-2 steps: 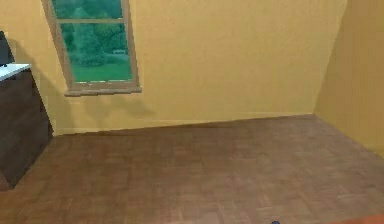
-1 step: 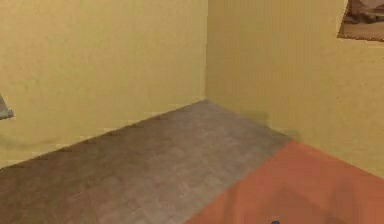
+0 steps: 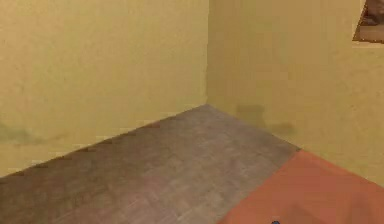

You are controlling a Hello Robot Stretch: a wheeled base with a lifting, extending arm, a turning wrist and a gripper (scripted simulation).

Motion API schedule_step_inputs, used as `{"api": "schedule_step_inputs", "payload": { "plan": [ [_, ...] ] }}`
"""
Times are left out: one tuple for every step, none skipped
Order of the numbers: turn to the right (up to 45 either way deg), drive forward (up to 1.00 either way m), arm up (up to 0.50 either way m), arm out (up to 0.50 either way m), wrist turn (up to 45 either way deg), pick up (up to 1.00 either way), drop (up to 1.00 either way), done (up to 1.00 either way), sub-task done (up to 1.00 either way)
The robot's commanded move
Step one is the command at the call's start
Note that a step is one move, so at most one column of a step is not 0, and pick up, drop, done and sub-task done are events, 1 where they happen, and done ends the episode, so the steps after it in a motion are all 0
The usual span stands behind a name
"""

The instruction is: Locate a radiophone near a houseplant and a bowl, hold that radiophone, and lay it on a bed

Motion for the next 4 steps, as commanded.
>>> {"api": "schedule_step_inputs", "payload": {
  "plan": [
    [-45.0,0.0,0.0,0.0,0.0,0.0,0.0,0.0,0.0],
    [-30.0,0.0,0.0,0.0,0.0,0.0,0.0,0.0,0.0],
    [0.0,0.1,0.0,0.0,0.0,0.0,0.0,0.0,0.0],
    [-45.0,0.0,0.0,0.0,0.0,0.0,0.0,0.0,0.0]
  ]
}}
